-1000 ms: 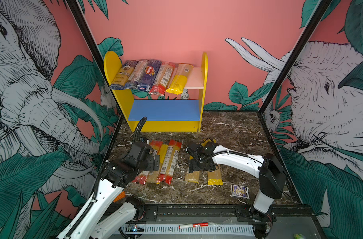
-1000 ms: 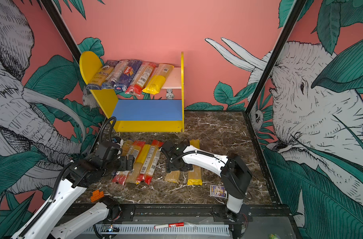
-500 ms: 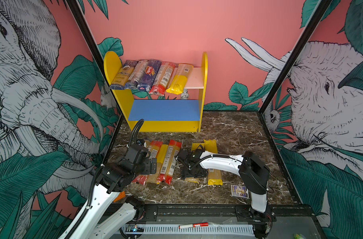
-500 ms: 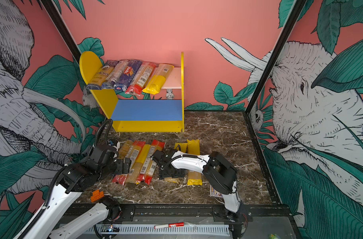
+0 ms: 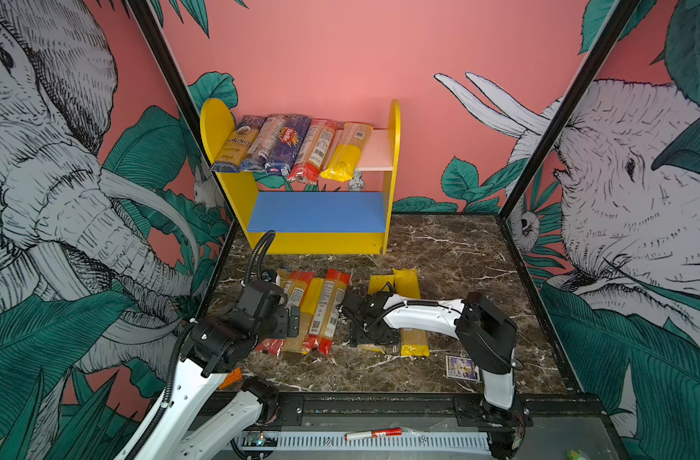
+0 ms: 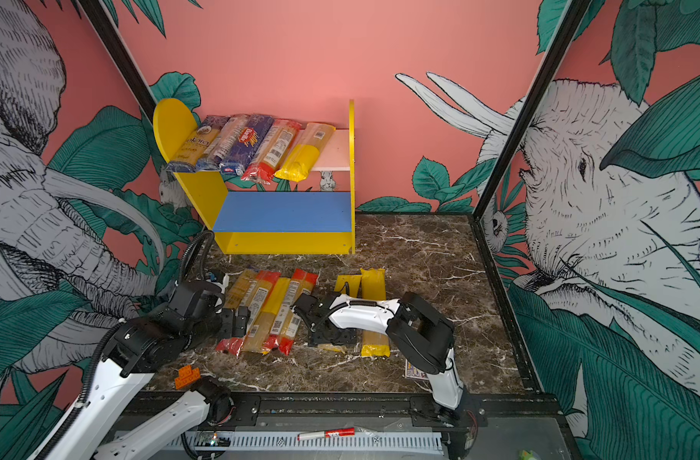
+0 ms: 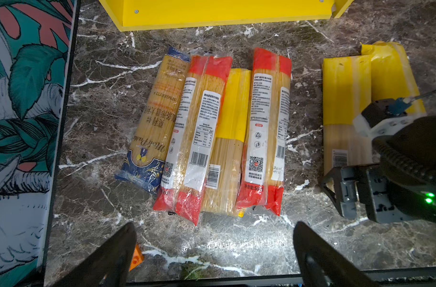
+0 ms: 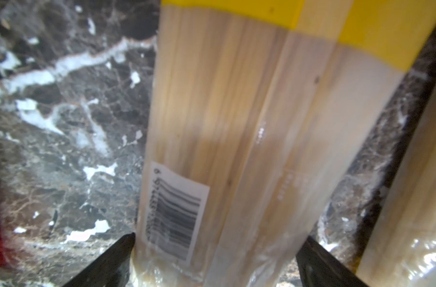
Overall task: Arrange pasta packages on shelves
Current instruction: Pick up the pasta bag from the center of the table.
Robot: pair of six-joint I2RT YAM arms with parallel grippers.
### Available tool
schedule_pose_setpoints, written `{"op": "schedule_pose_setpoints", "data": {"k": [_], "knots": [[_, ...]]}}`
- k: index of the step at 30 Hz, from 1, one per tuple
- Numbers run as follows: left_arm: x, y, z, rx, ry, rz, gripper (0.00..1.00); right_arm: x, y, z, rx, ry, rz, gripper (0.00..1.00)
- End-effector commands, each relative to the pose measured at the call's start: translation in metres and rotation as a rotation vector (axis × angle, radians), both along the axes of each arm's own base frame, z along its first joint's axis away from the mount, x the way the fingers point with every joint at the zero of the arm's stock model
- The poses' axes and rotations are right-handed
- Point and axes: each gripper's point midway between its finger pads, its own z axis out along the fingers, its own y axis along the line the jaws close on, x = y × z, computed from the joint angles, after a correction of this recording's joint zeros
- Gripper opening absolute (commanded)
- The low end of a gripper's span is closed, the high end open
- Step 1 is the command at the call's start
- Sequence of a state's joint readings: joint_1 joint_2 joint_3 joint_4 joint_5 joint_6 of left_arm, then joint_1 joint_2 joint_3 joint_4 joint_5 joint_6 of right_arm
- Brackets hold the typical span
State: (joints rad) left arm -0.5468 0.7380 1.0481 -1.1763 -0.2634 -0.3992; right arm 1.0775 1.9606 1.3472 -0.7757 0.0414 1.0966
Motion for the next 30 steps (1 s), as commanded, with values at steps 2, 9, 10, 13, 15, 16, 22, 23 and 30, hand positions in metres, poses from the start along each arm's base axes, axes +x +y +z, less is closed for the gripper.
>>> {"op": "schedule_pose_setpoints", "data": {"k": [2, 9, 10, 13, 15, 16, 22, 23, 30], "knots": [[-0.001, 0.001, 0.003, -0.010, -0.002, 0.010, 0.99, 0.008, -0.028, -0.023, -0.103, -0.009, -0.152, 0.96], [-0.001, 0.001, 0.004, -0.012, -0.005, 0.012, 0.99, -0.005, -0.052, -0.061, -0.098, 0.075, -0.188, 0.75], [-0.001, 0.002, 0.004, -0.010, -0.004, 0.012, 0.99, -0.007, -0.054, -0.063, -0.098, 0.086, -0.184, 0.66], [-0.001, 0.001, 0.003, -0.008, 0.002, 0.012, 0.99, -0.015, -0.054, -0.066, -0.083, 0.121, -0.156, 0.42], [0.000, 0.001, 0.002, -0.005, 0.005, 0.013, 0.99, -0.020, -0.052, -0.066, -0.061, 0.142, -0.137, 0.31], [0.002, 0.000, 0.003, -0.003, 0.004, 0.012, 0.99, -0.023, -0.051, -0.066, -0.042, 0.153, -0.124, 0.23], [0.011, -0.002, 0.008, 0.014, -0.011, 0.011, 0.99, -0.029, -0.019, -0.039, 0.231, 0.148, -0.031, 0.00], [0.013, -0.003, 0.009, 0.015, -0.016, 0.008, 0.99, -0.028, -0.011, -0.030, 0.289, 0.137, -0.011, 0.00], [0.022, -0.005, 0.014, 0.024, -0.040, 0.010, 0.99, -0.014, 0.027, 0.041, 0.578, 0.070, 0.097, 0.00]]}}
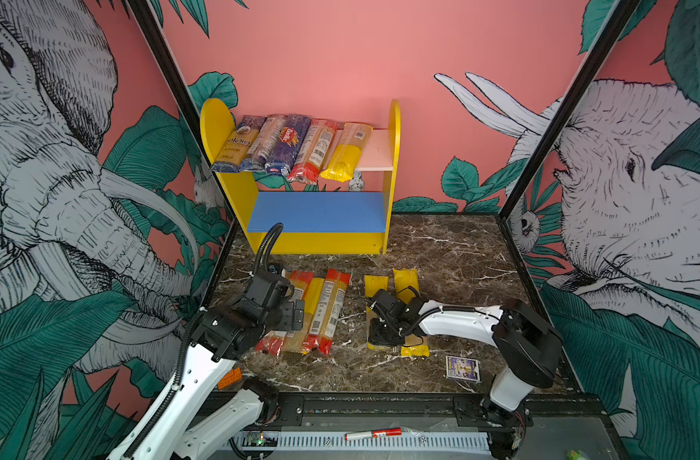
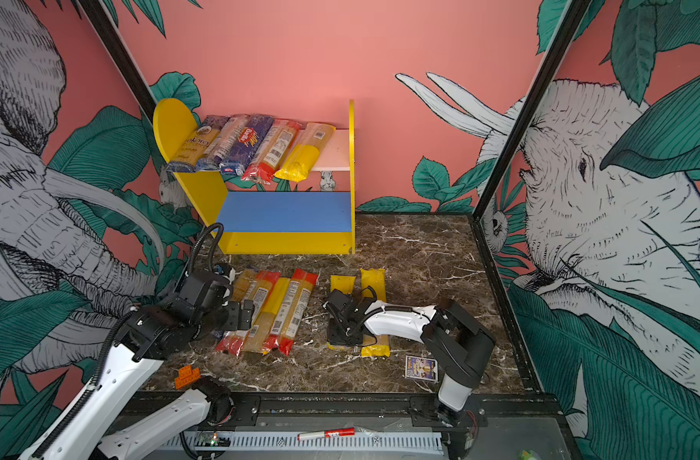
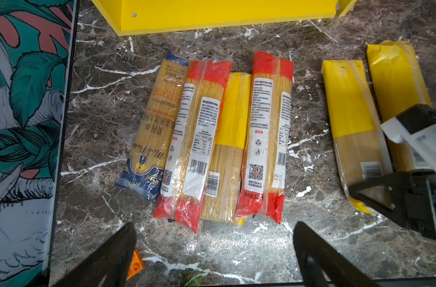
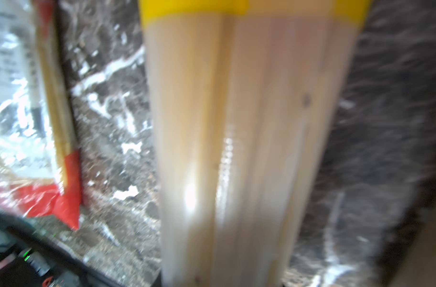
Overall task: Arrange pasta packages on shelves
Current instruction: Pick up the pasta bag from the center of the table, then place the pasta bag on the shelf.
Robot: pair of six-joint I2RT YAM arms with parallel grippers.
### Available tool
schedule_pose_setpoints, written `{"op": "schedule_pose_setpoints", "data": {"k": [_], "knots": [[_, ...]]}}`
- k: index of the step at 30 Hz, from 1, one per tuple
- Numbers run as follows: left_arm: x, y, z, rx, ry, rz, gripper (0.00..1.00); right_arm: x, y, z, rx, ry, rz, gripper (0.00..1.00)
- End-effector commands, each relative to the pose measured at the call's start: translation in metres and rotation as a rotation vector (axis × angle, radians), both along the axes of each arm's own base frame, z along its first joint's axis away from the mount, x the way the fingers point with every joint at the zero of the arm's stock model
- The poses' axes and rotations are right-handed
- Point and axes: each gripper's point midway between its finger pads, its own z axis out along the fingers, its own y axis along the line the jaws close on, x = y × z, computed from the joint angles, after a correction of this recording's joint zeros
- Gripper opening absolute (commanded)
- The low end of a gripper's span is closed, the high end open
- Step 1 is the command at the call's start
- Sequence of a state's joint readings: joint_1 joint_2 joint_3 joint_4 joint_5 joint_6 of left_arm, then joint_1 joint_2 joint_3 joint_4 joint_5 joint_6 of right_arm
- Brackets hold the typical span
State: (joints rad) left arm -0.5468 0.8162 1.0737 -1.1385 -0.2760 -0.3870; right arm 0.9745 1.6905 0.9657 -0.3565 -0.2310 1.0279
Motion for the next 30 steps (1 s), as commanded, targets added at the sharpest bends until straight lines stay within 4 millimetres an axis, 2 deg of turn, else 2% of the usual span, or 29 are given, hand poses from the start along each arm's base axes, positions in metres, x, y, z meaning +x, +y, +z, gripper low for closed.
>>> {"op": "schedule_pose_setpoints", "data": {"k": [1, 4, 5, 7, 11, 17, 21, 30], "knots": [[0.007, 0.002, 0.014, -0.001, -0.053, 0.014, 0.99, 0.000, 0.035, 0.039, 0.244, 0.002, 0.061, 0.00], [0.009, 0.004, 0.020, 0.004, -0.070, 0.020, 0.99, 0.011, 0.049, 0.062, 0.403, 0.001, 0.043, 0.00], [0.009, 0.005, 0.022, 0.010, -0.076, 0.024, 0.99, 0.014, 0.052, 0.083, 0.475, -0.019, 0.043, 0.00], [0.011, 0.008, 0.027, 0.017, -0.092, 0.032, 0.99, 0.020, 0.057, 0.102, 0.567, -0.026, 0.045, 0.00], [0.014, 0.012, 0.037, 0.043, -0.118, 0.043, 0.99, 0.026, 0.059, 0.140, 0.669, -0.065, 0.079, 0.00], [0.017, 0.024, 0.049, 0.102, -0.162, 0.071, 0.99, 0.020, 0.039, 0.185, 0.597, -0.164, 0.149, 0.00], [0.026, 0.025, 0.061, 0.103, -0.212, 0.089, 0.99, 0.022, 0.025, 0.220, 0.563, -0.232, 0.168, 0.00], [0.050, 0.013, 0.077, 0.067, -0.266, 0.107, 0.99, 0.023, 0.004, 0.320, 0.509, -0.417, 0.245, 0.00]]}}
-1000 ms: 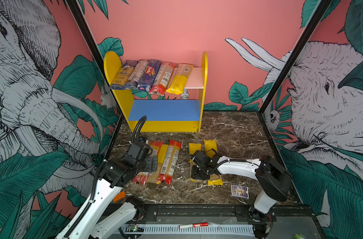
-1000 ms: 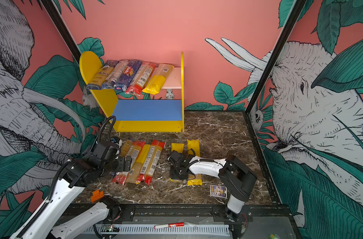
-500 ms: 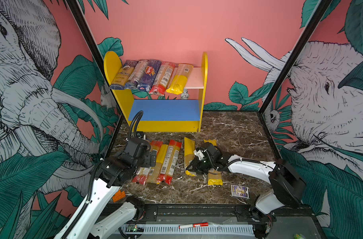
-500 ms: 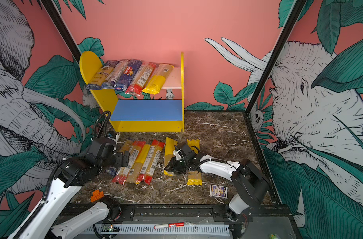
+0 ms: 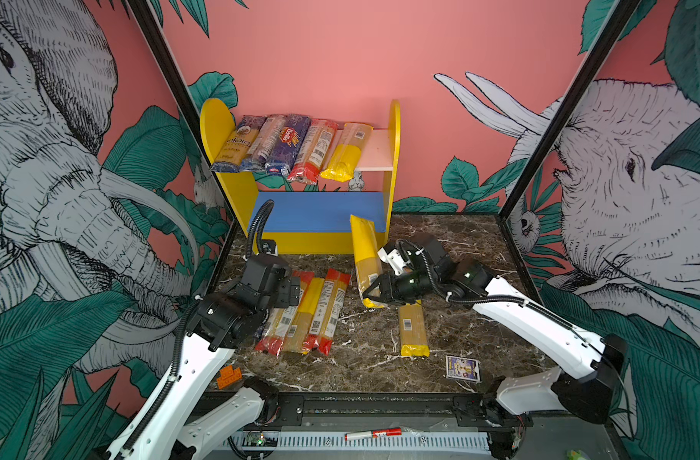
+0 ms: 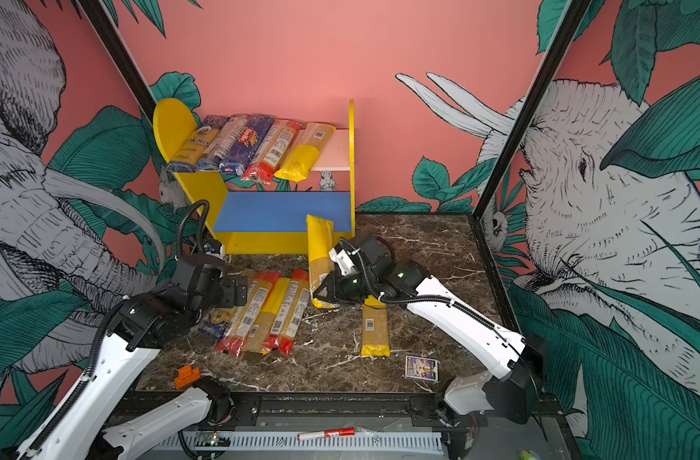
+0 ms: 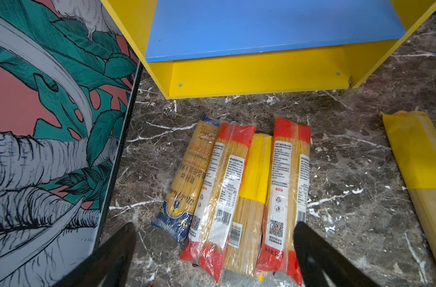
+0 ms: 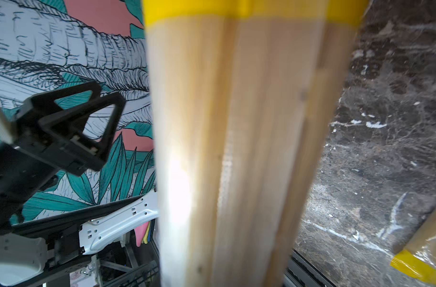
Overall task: Arrange pasta packages on shelves
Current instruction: Place the pasta bag on the shelf.
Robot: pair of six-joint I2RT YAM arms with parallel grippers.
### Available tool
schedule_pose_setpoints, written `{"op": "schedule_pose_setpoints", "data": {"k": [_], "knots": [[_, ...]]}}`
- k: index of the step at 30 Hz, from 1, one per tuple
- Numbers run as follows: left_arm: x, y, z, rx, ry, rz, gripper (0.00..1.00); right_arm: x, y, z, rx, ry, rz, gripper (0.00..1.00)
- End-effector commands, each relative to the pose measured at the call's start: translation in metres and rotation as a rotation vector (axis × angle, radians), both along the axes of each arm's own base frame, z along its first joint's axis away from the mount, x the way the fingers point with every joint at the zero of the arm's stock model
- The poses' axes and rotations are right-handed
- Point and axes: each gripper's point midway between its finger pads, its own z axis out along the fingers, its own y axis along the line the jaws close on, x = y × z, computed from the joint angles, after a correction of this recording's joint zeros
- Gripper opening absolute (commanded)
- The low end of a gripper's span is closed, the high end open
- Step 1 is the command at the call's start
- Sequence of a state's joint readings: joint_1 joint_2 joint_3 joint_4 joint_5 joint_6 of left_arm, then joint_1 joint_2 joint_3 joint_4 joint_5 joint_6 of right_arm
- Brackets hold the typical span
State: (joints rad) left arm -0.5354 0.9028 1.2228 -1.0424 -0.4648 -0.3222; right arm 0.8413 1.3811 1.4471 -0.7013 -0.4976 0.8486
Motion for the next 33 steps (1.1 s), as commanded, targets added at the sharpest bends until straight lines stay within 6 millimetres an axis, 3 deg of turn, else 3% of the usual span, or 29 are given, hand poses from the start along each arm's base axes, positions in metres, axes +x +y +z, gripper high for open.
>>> {"op": "schedule_pose_setpoints", "data": {"k": [1, 7, 12, 18, 25, 33], "knots": [[0.010, -0.002, 0.017, -0.027, -0.063, 0.015, 0.99, 0.005, -0.011, 0.069, 0.050, -0.235, 0.035, 0.00], [0.022, -0.009, 0.028, -0.049, -0.096, 0.012, 0.99, 0.016, -0.014, 0.119, 0.064, -0.323, 0.041, 0.00], [0.030, -0.010, 0.043, -0.055, -0.146, 0.017, 0.99, 0.040, -0.005, 0.147, 0.083, -0.375, 0.052, 0.00], [0.038, -0.004, 0.055, -0.049, -0.183, 0.042, 0.99, 0.089, 0.008, 0.172, 0.114, -0.416, 0.025, 0.00], [0.049, 0.001, 0.056, -0.081, -0.192, 0.066, 0.99, 0.153, 0.002, 0.185, 0.240, -0.396, -0.059, 0.00], [0.061, 0.003, 0.049, -0.128, -0.180, 0.079, 0.99, 0.190, -0.001, 0.204, 0.380, -0.396, -0.085, 0.00]]}}
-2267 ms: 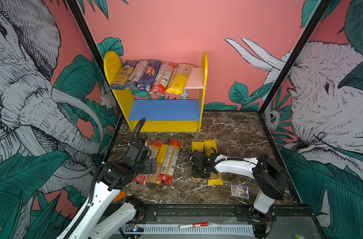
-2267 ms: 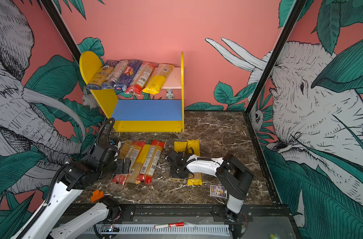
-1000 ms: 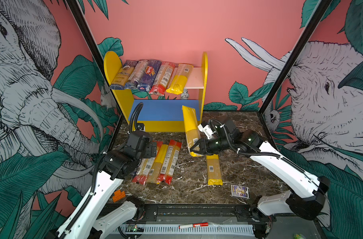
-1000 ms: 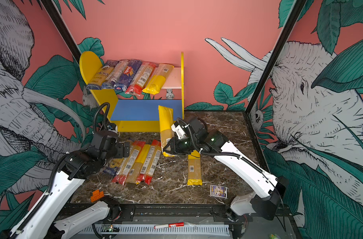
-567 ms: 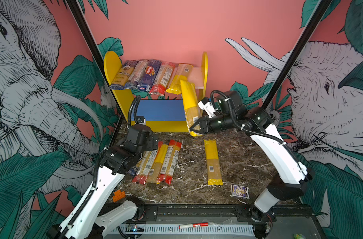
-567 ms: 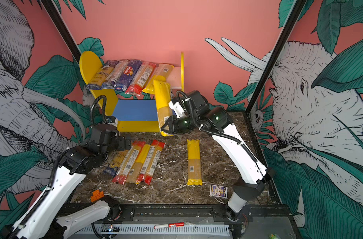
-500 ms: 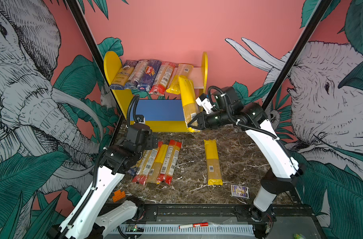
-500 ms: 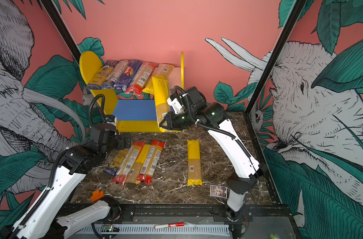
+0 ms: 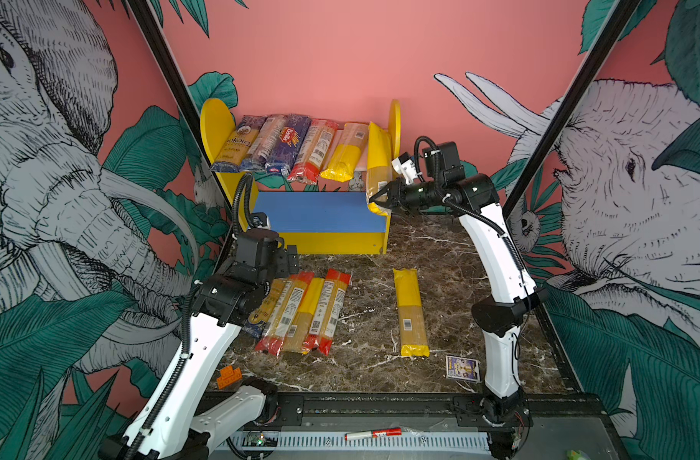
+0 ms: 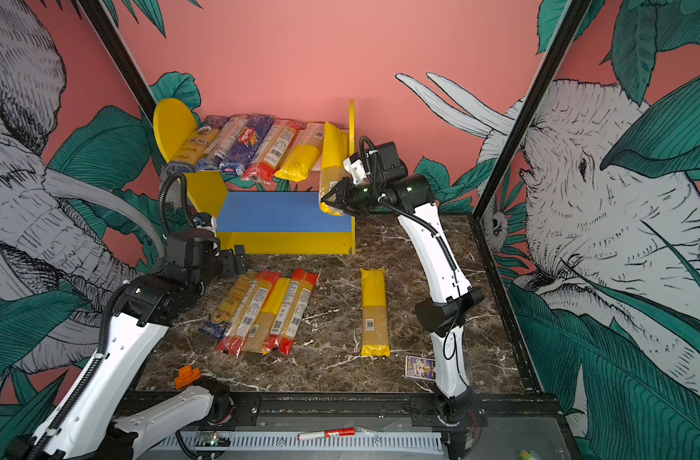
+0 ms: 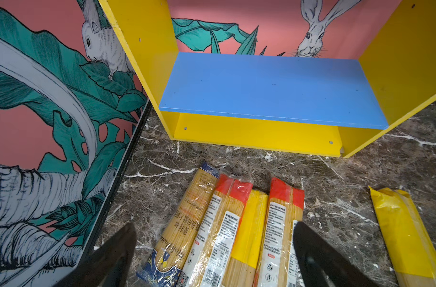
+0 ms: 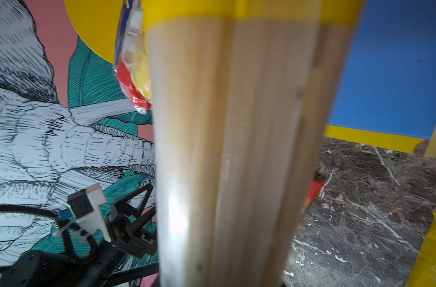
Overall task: Arrange pasta packages on shelves
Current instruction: Place the pasta bag on the shelf.
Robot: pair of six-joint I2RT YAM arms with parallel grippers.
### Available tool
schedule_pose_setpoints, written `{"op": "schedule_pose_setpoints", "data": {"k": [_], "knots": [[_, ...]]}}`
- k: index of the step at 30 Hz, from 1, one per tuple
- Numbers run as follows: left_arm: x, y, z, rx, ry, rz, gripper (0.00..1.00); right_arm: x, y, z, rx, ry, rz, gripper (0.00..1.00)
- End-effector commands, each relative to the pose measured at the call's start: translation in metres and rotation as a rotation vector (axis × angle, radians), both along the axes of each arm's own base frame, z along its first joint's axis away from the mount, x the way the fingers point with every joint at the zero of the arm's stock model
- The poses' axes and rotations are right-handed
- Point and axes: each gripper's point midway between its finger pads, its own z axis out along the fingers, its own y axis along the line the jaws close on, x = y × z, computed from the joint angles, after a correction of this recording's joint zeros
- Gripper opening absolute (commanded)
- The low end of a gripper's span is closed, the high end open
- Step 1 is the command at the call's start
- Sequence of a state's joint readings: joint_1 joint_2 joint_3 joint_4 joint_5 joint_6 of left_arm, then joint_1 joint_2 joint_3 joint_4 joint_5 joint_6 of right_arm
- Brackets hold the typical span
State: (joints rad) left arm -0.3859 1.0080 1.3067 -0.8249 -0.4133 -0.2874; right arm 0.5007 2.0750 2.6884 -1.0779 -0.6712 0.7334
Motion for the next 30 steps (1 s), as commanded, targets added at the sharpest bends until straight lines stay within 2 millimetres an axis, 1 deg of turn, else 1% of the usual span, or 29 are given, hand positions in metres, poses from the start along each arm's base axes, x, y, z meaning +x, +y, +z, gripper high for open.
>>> {"op": "schedule_pose_setpoints", "data": {"k": [1, 8, 13, 15, 16, 19, 20, 21, 23, 26, 28, 30], "knots": [[0.008, -0.006, 0.006, -0.048, -0.024, -0.019, 0.99, 0.006, 0.008, 0.081, 0.212, -0.254, 0.048, 0.00], [0.028, -0.023, 0.004, -0.079, -0.011, -0.069, 0.99, 0.028, 0.015, 0.089, 0.288, -0.287, 0.045, 0.00], [0.043, -0.039, 0.010, -0.123, -0.021, -0.114, 0.99, 0.047, 0.006, 0.102, 0.342, -0.328, 0.008, 0.00], [0.049, -0.047, 0.010, -0.138, -0.016, -0.138, 0.99, 0.050, 0.007, 0.106, 0.365, -0.336, 0.007, 0.05], [0.052, -0.050, 0.011, -0.144, -0.016, -0.148, 0.99, 0.052, 0.006, 0.108, 0.375, -0.339, 0.006, 0.10], [0.059, -0.058, 0.014, -0.160, -0.022, -0.179, 0.99, 0.056, 0.007, 0.109, 0.389, -0.338, -0.003, 0.21], [0.061, -0.061, 0.015, -0.167, -0.023, -0.187, 0.99, 0.057, 0.007, 0.109, 0.391, -0.337, -0.005, 0.23], [0.064, -0.065, 0.015, -0.176, -0.024, -0.203, 0.99, 0.059, 0.007, 0.108, 0.393, -0.333, -0.009, 0.27], [0.068, -0.071, 0.016, -0.190, -0.024, -0.221, 0.98, 0.060, 0.006, 0.109, 0.397, -0.334, -0.012, 0.39], [0.076, -0.078, 0.017, -0.205, -0.022, -0.234, 0.98, 0.064, 0.003, 0.110, 0.407, -0.333, -0.028, 0.44], [0.080, -0.081, 0.018, -0.211, -0.024, -0.244, 0.98, 0.070, 0.000, 0.107, 0.412, -0.319, -0.042, 0.52], [0.084, -0.084, 0.019, -0.214, -0.025, -0.249, 0.98, 0.075, -0.002, 0.106, 0.415, -0.313, -0.054, 0.52]]}}
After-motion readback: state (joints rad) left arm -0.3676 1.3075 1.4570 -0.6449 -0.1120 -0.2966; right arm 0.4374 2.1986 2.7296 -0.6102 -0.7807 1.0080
